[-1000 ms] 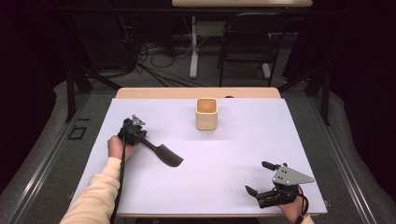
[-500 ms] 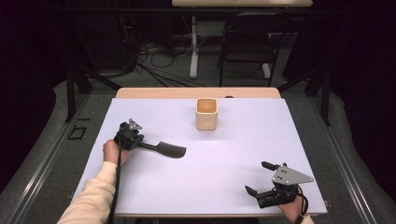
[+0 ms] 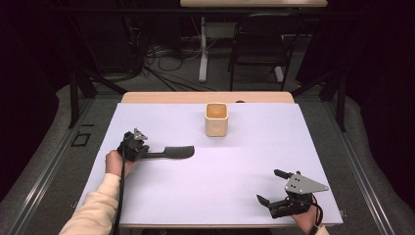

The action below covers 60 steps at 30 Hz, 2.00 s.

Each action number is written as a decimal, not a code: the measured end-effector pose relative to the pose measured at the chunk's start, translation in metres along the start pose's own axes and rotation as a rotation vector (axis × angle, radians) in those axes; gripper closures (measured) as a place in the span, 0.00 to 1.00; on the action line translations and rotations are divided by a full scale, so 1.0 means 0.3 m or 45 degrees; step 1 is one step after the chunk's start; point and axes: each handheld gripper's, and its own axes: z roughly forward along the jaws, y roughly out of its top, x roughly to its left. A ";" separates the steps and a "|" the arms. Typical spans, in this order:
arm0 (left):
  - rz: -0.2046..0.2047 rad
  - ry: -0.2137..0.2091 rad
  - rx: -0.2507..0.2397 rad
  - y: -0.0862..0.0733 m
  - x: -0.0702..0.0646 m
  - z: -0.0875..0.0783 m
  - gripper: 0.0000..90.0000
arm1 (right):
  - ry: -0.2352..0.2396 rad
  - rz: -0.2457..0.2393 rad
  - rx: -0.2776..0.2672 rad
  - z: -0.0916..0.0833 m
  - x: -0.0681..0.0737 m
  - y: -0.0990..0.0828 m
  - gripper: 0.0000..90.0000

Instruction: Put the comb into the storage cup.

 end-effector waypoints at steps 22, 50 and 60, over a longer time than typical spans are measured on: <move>-0.009 -0.034 0.045 -0.042 -0.034 -0.044 1.00 | 0.003 0.001 0.000 0.001 0.001 0.000 0.00; 0.091 -0.156 -0.060 0.013 -0.026 -0.122 0.17 | 0.014 -0.001 0.010 0.004 0.003 0.000 0.00; 0.150 -0.162 0.028 0.031 -0.058 -0.097 0.00 | 0.016 -0.002 0.014 0.005 0.003 -0.001 0.00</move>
